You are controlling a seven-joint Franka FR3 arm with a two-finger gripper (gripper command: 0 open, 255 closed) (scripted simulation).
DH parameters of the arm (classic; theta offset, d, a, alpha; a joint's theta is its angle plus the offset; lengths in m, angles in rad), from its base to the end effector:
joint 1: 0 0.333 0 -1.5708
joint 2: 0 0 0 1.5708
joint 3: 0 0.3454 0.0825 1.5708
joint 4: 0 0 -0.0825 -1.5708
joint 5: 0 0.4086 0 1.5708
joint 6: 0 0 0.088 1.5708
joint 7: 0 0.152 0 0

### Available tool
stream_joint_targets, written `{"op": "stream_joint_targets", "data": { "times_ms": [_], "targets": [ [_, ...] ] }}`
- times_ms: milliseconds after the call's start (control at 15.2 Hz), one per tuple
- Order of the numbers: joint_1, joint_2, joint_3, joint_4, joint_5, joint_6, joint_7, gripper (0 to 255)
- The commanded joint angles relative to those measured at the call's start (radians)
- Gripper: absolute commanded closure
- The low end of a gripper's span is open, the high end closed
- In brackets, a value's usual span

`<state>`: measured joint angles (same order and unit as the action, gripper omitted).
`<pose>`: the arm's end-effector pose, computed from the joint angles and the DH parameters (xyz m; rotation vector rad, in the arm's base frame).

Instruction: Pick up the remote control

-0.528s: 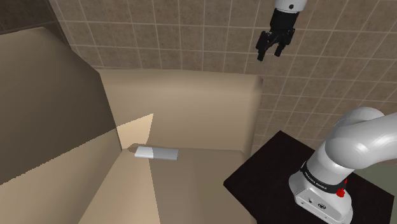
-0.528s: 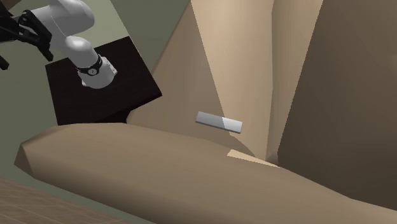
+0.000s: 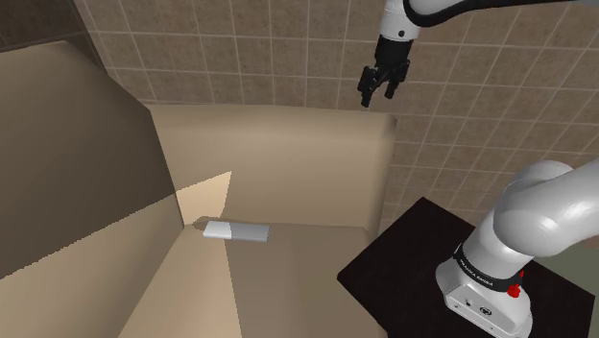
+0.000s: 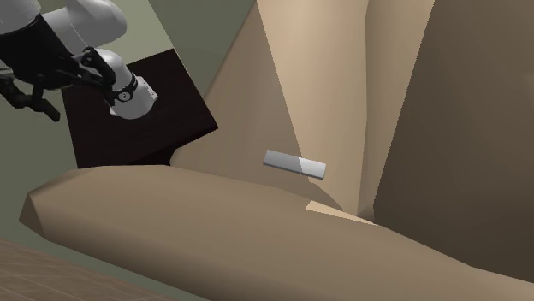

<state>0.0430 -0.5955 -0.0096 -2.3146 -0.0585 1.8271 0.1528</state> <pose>0.3948 0.0054 0.5450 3.0908 -0.1644 0.1741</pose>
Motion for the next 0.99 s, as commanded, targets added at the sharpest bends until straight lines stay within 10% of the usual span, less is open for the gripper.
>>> {"op": "stream_joint_targets", "data": {
  "times_ms": [0,924],
  "targets": [
    [0.02,0.045,0.019,-0.011,0.011,0.05,0.004,0],
    [0.126,0.446,0.129,0.084,0.032,0.318,-0.006,0]
  ]
}}
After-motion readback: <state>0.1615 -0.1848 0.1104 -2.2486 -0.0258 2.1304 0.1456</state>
